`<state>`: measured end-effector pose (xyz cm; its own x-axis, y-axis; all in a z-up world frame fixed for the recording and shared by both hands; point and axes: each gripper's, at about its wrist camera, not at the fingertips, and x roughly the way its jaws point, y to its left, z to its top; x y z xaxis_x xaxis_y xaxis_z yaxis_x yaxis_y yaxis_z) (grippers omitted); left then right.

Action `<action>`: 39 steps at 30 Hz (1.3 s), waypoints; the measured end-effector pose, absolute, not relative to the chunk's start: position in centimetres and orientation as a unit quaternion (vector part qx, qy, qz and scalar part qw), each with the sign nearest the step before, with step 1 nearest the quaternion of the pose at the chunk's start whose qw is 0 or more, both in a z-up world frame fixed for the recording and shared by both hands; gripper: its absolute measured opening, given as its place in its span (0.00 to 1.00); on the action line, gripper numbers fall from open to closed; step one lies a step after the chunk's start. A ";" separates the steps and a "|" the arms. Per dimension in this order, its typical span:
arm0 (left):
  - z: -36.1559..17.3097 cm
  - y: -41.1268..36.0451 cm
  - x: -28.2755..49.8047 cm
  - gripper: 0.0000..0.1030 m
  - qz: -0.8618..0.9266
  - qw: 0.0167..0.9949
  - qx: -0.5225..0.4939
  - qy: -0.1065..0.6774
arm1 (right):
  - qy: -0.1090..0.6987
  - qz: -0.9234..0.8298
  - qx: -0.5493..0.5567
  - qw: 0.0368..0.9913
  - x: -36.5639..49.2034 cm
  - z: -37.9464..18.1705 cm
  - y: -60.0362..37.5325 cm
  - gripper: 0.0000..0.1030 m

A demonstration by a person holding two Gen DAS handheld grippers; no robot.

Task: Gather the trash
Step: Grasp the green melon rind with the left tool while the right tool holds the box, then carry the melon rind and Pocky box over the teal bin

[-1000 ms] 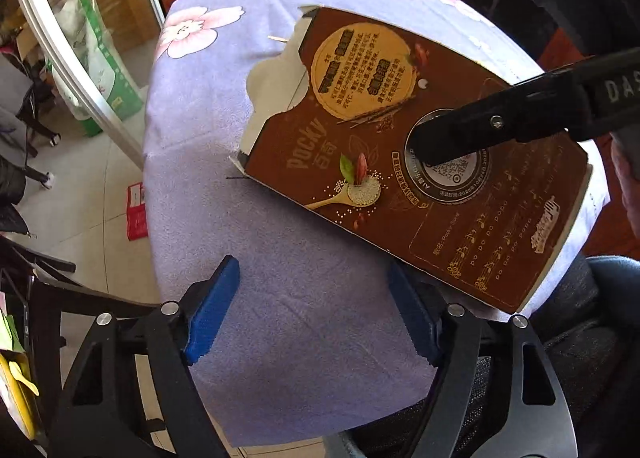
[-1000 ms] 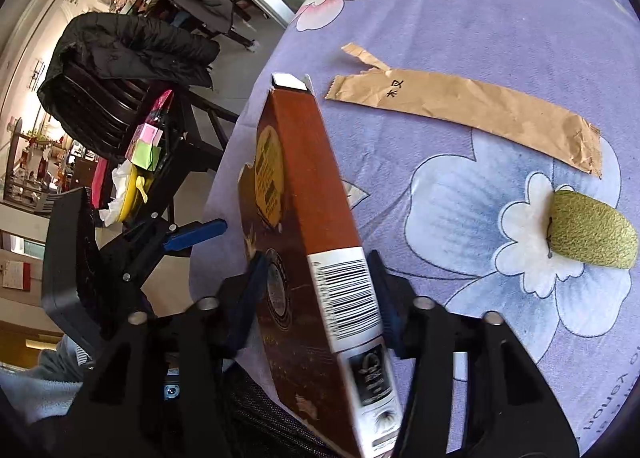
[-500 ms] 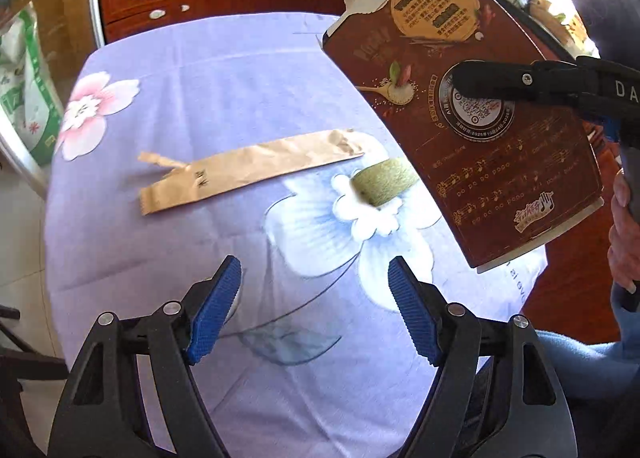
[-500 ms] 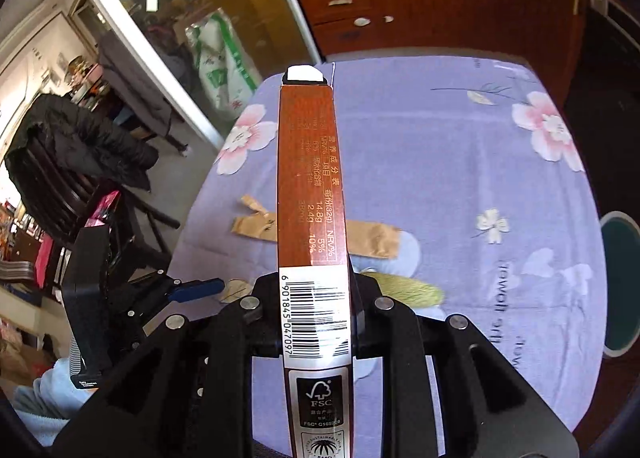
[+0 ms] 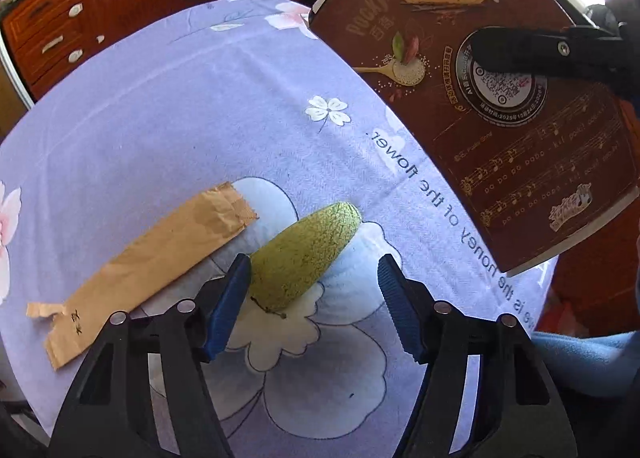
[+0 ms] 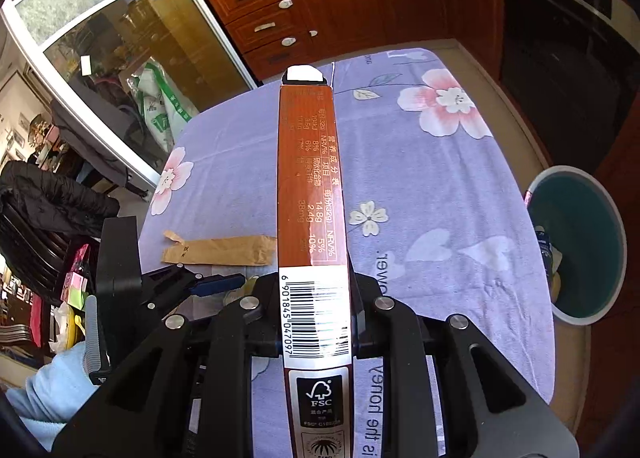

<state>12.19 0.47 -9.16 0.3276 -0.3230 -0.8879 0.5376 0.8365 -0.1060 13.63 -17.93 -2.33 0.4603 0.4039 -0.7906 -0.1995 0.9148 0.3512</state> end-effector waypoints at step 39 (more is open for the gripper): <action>-8.0 -2.3 12.9 0.32 -0.249 0.788 0.208 0.524 | 0.469 0.160 0.239 0.835 12.4 -5.7 -25.8 0.20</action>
<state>12.85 -2.27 -8.02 0.3276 -0.1748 -0.9285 0.6099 0.7897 0.0665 12.36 -25.85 -5.73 0.5094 0.4914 -0.7064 -0.0432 0.8344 0.5494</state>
